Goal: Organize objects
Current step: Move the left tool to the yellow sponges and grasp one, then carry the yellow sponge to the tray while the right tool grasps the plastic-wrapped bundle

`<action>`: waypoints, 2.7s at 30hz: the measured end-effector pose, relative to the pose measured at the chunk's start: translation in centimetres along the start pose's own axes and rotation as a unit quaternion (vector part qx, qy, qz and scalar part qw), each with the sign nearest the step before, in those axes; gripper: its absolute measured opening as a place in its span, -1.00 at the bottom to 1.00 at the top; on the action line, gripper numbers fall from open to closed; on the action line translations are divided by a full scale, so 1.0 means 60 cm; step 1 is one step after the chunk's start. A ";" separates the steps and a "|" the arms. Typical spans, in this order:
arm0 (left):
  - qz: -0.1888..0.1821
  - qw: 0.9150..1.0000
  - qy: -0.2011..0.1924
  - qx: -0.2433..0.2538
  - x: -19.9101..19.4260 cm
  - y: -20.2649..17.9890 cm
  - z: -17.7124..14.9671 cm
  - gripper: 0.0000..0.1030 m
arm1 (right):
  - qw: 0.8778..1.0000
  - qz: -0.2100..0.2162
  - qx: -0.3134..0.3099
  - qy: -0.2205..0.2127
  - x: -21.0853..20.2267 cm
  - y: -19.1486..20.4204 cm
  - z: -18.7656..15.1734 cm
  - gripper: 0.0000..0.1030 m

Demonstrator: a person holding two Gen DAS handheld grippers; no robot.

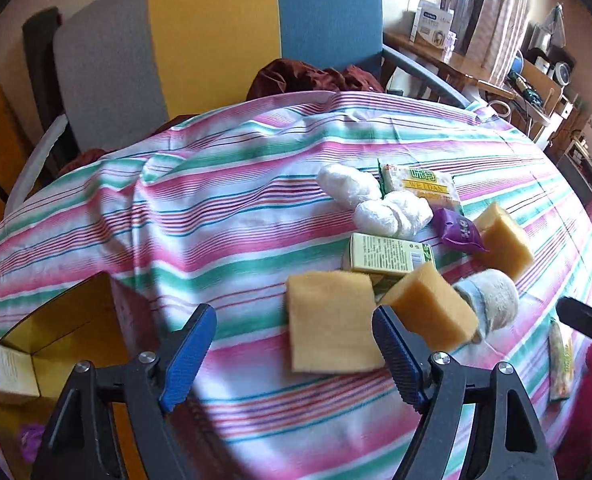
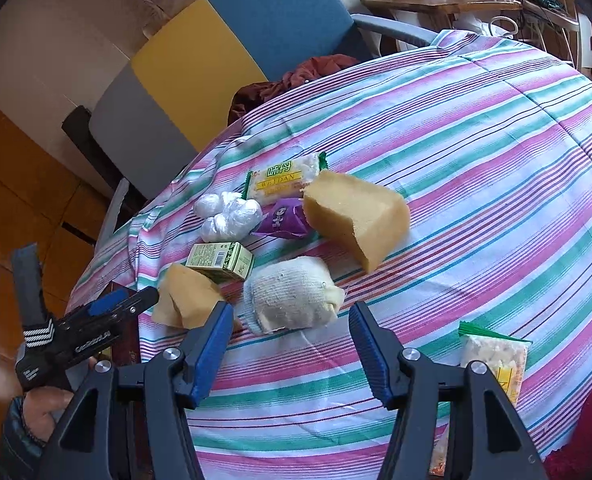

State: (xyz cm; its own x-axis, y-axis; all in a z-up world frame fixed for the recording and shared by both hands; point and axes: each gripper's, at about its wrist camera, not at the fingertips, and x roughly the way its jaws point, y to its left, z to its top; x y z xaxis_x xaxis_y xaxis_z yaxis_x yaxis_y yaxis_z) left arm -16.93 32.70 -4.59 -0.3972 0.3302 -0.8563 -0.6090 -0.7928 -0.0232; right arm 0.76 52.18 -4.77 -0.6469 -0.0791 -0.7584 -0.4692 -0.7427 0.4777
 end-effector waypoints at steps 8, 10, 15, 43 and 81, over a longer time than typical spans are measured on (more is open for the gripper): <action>-0.022 0.999 0.048 0.007 0.069 -0.025 0.000 0.21 | 1.000 -0.003 0.004 0.006 0.004 -0.005 -0.001 0.19; -0.033 0.998 0.047 0.001 0.068 -0.023 -0.009 0.09 | 1.000 -0.006 0.007 0.003 0.003 -0.008 0.000 0.19; -0.045 0.998 0.035 -0.013 0.040 -0.020 -0.029 0.05 | 1.000 -0.014 0.025 -0.002 0.001 -0.023 0.005 0.19; -0.088 0.992 -0.079 -0.034 -0.195 0.071 -0.194 0.05 | 0.994 0.003 -0.108 0.031 0.054 0.128 0.026 0.19; -0.051 0.981 -0.083 -0.165 -0.233 0.238 -0.318 0.05 | 0.949 -0.017 -0.310 0.048 0.205 0.369 0.044 -0.22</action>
State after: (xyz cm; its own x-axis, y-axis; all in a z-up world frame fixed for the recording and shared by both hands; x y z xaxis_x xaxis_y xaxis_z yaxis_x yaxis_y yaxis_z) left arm -6.98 6.97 -2.78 -0.4684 0.4738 -0.7457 -0.4070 -0.8649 -0.2938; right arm -19.18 36.54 -2.38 -0.5655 -0.0855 -0.8203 -0.0263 -0.9922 0.1215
